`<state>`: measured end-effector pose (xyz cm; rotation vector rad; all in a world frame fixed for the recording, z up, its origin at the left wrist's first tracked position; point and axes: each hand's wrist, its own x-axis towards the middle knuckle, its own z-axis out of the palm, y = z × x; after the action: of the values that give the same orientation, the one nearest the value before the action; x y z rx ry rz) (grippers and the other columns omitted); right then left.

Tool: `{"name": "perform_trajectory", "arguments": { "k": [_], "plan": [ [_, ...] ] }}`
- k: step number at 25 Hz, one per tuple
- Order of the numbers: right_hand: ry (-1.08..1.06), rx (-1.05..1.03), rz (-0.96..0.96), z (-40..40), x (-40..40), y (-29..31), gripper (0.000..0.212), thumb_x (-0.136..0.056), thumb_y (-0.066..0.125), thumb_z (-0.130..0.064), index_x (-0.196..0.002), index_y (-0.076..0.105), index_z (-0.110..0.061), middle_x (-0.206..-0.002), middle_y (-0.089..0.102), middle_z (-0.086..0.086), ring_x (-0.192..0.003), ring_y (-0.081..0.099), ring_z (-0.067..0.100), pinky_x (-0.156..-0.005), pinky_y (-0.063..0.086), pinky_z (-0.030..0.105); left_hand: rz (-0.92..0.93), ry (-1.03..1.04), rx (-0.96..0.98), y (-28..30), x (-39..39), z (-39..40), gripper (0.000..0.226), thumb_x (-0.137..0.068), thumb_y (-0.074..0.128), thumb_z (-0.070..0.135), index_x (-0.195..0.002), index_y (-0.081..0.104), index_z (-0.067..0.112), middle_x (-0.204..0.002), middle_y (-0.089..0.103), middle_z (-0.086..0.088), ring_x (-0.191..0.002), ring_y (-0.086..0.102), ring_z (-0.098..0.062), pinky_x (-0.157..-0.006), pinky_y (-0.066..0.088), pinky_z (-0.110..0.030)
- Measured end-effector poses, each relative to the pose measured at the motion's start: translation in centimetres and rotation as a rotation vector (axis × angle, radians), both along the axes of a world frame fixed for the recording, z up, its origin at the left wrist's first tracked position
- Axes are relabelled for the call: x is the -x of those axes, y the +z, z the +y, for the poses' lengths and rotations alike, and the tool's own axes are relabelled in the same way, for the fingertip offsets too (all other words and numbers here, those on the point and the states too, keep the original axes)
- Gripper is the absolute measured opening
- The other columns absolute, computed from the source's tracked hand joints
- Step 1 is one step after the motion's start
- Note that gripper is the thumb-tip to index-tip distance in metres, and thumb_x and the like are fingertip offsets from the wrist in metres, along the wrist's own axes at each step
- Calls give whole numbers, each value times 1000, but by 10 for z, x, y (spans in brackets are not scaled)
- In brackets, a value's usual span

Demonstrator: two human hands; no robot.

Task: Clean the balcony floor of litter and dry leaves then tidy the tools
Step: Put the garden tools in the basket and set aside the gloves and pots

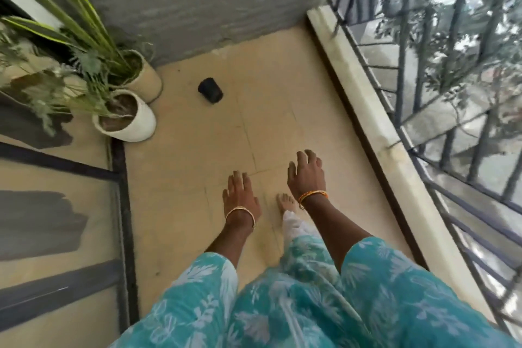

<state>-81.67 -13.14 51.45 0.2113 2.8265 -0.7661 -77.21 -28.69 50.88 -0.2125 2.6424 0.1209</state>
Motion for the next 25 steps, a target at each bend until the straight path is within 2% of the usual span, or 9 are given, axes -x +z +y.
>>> {"name": "perform_trajectory", "arguments": {
  "k": [4, 6, 11, 16, 19, 22, 25],
  "plan": [
    [35, 99, -13, -37, 98, 13, 35, -95, 44, -24, -122, 52, -4, -127, 48, 18, -114, 46, 37, -90, 43, 43, 34, 332, -181, 9, 62, -26, 59, -93, 42, 20, -148, 24, 8, -157, 17, -9, -144, 14, -24, -108, 33, -35],
    [46, 128, -31, -58, 144, 19, 33, -95, 43, -25, -119, 55, -5, -123, 51, 19, -113, 47, 36, -89, 43, 42, 64, 435, -239, 11, 95, -41, 57, -93, 42, 17, -147, 28, 8, -155, 22, -8, -143, 17, -23, -106, 35, -36],
    [113, 150, -45, -113, 242, 5, 30, -96, 41, -22, -116, 55, -4, -118, 54, 19, -106, 51, 36, -86, 46, 41, 92, 525, -274, -5, 194, -104, 51, -92, 44, 15, -141, 36, 10, -151, 29, -8, -135, 31, -25, -100, 40, -37],
    [-1, 186, -43, -181, 333, -19, 24, -94, 44, -16, -105, 59, -2, -105, 58, 22, -95, 54, 39, -79, 47, 41, 49, 503, -240, -24, 301, -182, 49, -91, 46, 17, -139, 38, 10, -145, 35, -11, -130, 37, -27, -97, 40, -38],
    [-30, 216, -128, -214, 382, -37, 23, -93, 45, -16, -96, 62, -1, -92, 62, 24, -85, 57, 40, -70, 44, 36, 1, 501, -279, -37, 358, -218, 50, -92, 46, 17, -140, 37, 9, -139, 42, -14, -127, 42, -30, -96, 41, -38],
    [33, 223, -273, -243, 441, -75, 26, -93, 47, -20, -84, 62, 0, -84, 66, 24, -81, 60, 40, -68, 47, 37, -120, 581, -361, -78, 414, -245, 51, -93, 46, 21, -142, 36, 10, -130, 54, -18, -119, 52, -35, -94, 44, -39],
    [67, 184, -331, -268, 505, -140, 26, -91, 51, -20, -87, 65, 2, -90, 67, 24, -87, 61, 40, -71, 44, 33, -252, 734, -480, -148, 472, -266, 41, -93, 47, 24, -131, 52, 8, -125, 60, -19, -113, 57, -36, -93, 47, -37]
  ]
}}
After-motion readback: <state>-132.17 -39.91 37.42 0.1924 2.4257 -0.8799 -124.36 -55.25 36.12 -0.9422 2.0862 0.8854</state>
